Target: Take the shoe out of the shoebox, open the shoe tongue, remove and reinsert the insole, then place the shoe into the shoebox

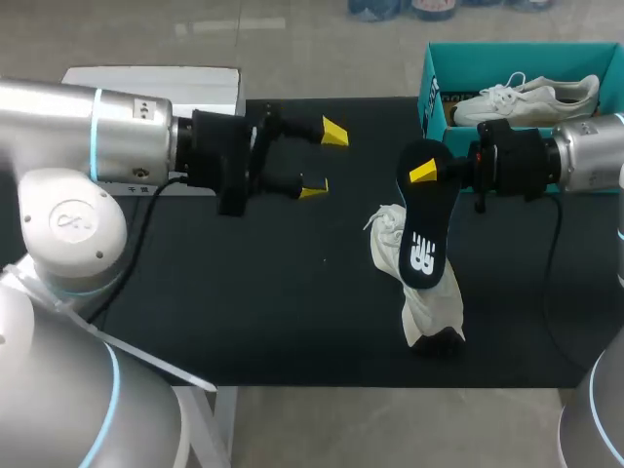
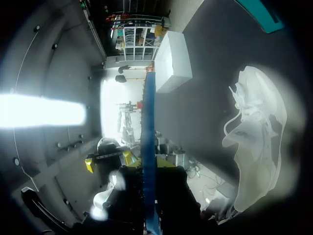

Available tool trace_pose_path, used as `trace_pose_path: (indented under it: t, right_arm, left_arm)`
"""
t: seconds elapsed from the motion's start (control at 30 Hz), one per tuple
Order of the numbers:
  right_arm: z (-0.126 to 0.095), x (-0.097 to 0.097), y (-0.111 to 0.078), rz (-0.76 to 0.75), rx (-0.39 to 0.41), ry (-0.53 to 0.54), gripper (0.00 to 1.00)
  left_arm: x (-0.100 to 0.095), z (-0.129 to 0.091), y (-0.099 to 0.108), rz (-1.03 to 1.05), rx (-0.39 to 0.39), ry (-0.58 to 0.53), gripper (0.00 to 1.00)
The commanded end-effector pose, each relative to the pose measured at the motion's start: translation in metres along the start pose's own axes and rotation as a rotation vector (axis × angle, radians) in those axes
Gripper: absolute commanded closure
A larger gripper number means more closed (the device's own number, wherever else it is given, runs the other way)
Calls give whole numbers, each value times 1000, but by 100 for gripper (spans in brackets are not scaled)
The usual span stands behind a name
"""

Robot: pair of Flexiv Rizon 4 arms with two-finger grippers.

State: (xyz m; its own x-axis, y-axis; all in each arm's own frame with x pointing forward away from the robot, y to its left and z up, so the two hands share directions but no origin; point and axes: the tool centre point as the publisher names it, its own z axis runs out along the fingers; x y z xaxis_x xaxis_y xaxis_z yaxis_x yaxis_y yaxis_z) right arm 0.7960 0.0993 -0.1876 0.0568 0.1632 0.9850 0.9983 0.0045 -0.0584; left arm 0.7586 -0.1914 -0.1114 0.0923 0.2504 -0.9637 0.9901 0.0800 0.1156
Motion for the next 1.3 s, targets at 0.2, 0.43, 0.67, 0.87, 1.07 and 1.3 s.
trace_pose_path:
  t: [0.2, 0.43, 0.67, 0.87, 1.07, 1.3]
  right_arm:
    - [0, 0, -1, 1, -2, -2, 100]
    - [0, 0, -1, 1, -2, -2, 100]
    - [0, 0, -1, 1, -2, -2, 100]
    - [0, 0, -1, 1, -2, -2, 100]
    - [0, 0, -1, 1, -2, -2, 100]
    - [0, 0, -1, 1, -2, -2, 100]
  left_arm:
    - [17, 37, -12, 26, 24, -81, 0]
    - [41, 55, -13, 10, 52, -94, 0]
    - [48, 81, -10, 3, 81, -164, 0]
    - [44, 105, -10, 15, 119, -209, 0]
    - [43, 121, -11, 10, 130, -230, 0]
    - [42, 130, -11, 11, 136, -238, 0]
